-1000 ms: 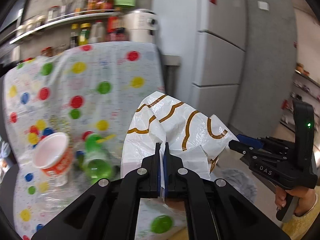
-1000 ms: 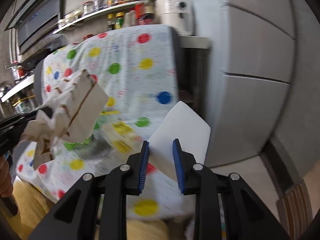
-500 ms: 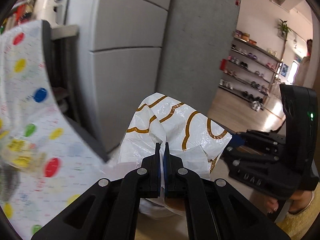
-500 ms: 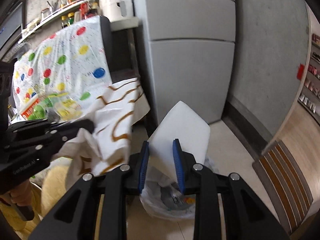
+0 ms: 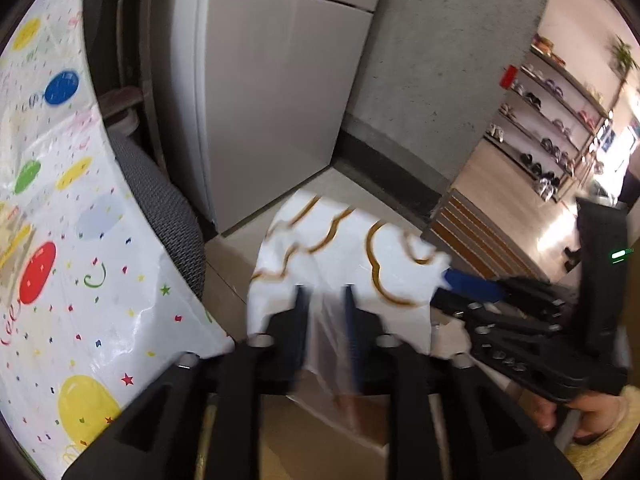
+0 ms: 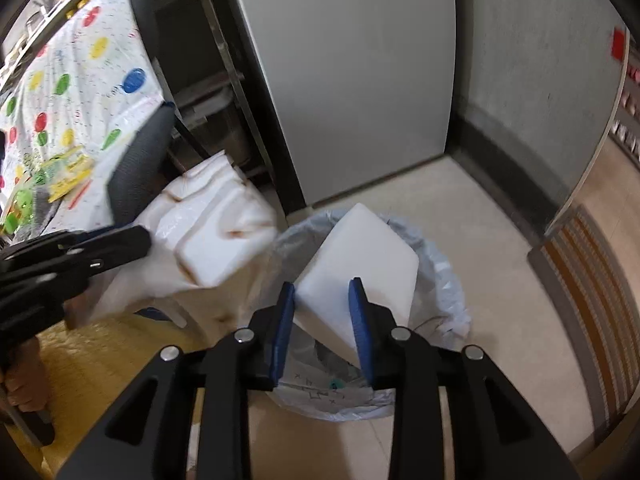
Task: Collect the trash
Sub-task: 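Carry the bag and sponge to the bin and open both grippers, then return to the chair and grasp the yellow snack wrapper with the right gripper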
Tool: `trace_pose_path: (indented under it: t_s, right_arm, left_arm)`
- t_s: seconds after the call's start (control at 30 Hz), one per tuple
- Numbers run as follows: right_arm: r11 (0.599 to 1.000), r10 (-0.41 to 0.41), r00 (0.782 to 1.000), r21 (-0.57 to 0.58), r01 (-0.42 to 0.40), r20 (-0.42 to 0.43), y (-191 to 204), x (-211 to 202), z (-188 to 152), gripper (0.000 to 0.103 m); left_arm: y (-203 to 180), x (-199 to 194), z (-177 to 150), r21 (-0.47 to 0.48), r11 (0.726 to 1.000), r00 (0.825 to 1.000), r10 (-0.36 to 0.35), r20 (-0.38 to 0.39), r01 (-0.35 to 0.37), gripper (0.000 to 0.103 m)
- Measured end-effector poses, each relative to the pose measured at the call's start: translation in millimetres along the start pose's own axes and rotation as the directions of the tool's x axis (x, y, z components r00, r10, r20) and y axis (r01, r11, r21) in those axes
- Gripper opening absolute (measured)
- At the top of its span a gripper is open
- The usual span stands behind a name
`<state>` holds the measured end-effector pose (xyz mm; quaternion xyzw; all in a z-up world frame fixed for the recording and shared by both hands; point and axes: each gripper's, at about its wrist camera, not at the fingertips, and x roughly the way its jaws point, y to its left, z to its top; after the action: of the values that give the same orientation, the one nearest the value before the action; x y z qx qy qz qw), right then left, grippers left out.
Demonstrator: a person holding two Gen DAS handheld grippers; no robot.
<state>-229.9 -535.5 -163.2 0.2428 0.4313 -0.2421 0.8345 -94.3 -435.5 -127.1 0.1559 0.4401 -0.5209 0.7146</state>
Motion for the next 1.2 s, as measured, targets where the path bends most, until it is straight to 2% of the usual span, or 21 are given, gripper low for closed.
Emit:
trace_pose_path:
  t_s: [0.03, 0.1, 0.17, 0.23, 0.33, 0.53, 0.67, 0.8, 0.97, 1.1, 1.2]
  right_arm:
    - [1.000, 0.004, 1.000, 0.009, -0.004, -0.015, -2, 6, 1, 0.031]
    - [0.999, 0.014, 0.999, 0.030, -0.013, -0.048, -5, 18, 1, 0.034]
    - [0.999, 0.001, 0.998, 0.050, 0.002, -0.060, -6, 21, 0, 0.036]
    - [0.998, -0.010, 0.999, 0.067, 0.013, -0.052, -7, 16, -1, 0.044]
    - [0.997, -0.051, 0.998, 0.053, 0.052, -0.024, -7, -4, -1, 0.045]
    - [0.997, -0.061, 0.993, -0.041, 0.066, 0.104, 30, -59, 14, 0.045]
    - [0.995, 0.008, 0.981, -0.098, 0.012, 0.196, 74, -93, 26, 0.045]
    - [0.973, 0.124, 0.964, -0.218, -0.072, 0.237, 134, -111, 31, 0.045]
    - [0.919, 0.245, 0.951, -0.356, -0.167, 0.187, 206, -102, 33, 0.046]
    - [0.877, 0.295, 0.949, -0.427, -0.222, 0.112, 257, -78, 28, 0.047]
    - [0.857, 0.294, 0.952, -0.464, -0.224, 0.082, 284, -61, 27, 0.047]
  left_arm:
    - [2, -3, 0, -0.008, 1.000, 1.000, -0.010, 0.012, 0.010, 0.040]
    - [1, -7, 0, -0.005, 1.000, 1.000, -0.013, 0.021, 0.013, 0.048]
    - [3, -14, -2, 0.005, 1.000, 0.999, -0.022, 0.029, 0.022, 0.048]
    - [6, -21, -3, 0.013, 1.000, 0.999, -0.027, 0.043, 0.026, 0.048]
    - [11, -41, -3, 0.027, 0.999, 0.996, -0.024, 0.083, 0.022, 0.048]
    - [45, -106, -10, -0.014, 0.997, 0.980, 0.074, 0.187, -0.073, 0.048]
    - [80, -147, -26, -0.083, 0.983, 0.958, 0.178, 0.223, -0.163, 0.048]
    - [118, -185, -50, -0.150, 0.950, 0.927, 0.301, 0.222, -0.273, 0.048]
    - [170, -227, -90, -0.268, 0.874, 0.874, 0.457, 0.169, -0.405, 0.048]
    - [209, -250, -117, -0.366, 0.817, 0.850, 0.514, 0.112, -0.446, 0.048]
    - [229, -258, -131, -0.407, 0.781, 0.835, 0.545, 0.077, -0.473, 0.048]
